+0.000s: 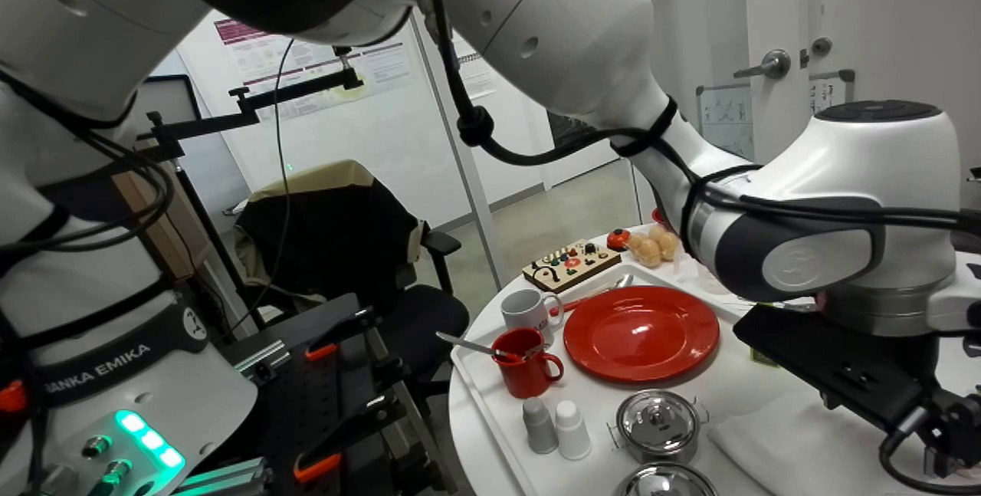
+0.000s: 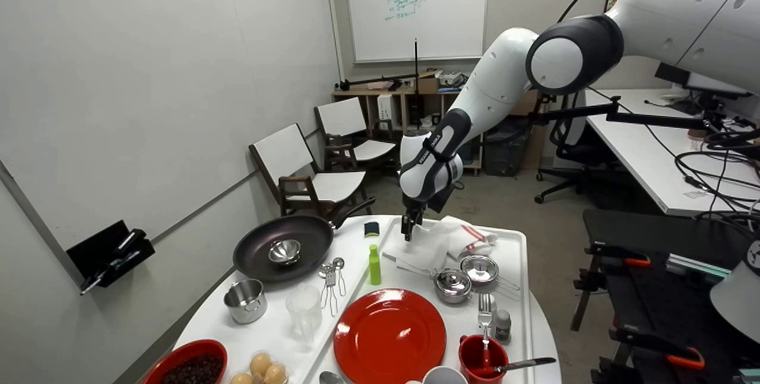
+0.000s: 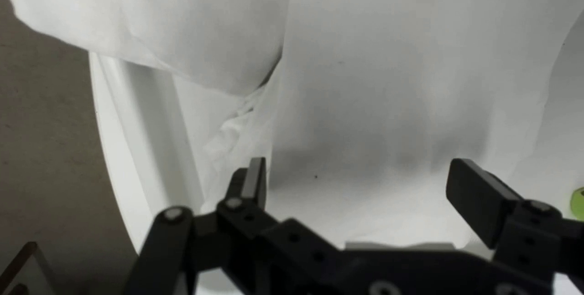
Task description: Pick up the cloth and clean the plate
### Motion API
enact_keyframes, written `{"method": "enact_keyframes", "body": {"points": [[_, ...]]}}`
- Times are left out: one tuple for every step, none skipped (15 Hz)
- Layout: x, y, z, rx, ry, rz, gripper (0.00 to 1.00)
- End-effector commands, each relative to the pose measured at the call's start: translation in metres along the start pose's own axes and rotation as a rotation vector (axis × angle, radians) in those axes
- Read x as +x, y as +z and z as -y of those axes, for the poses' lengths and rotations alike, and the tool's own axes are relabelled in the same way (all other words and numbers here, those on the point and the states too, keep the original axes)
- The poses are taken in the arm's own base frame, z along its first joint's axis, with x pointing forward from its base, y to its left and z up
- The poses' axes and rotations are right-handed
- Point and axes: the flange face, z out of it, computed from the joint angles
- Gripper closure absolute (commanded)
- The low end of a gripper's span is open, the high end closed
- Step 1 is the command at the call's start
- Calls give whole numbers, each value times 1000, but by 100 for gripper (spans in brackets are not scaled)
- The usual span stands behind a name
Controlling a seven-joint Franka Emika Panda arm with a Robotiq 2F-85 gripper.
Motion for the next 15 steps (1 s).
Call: {"method": "enact_keyframes", "body": {"points": [[-4,10,-8,25,-6,-16,0],[-7,13,-10,25,-1,-10,0],[-10,16,-12,16,4,-8,0],[-12,19,-14,17,4,0,0],[-14,21,-14,16,4,0,0],[-15,24,-12,16,-9,0,0],[-16,26,-10,14,-28,-1,0],[-17,28,-7,12,-48,-2,0],[-17,29,-3,14,-66,-4,0],[-16,30,2,11,-84,-9,0],[-15,31,7,10,-103,-13,0],[-15,31,12,7,-119,-17,0],[-14,31,16,4,-137,-23,0],[-13,30,20,3,-151,-29,0],[-12,30,23,3,-159,-33,0]]}}
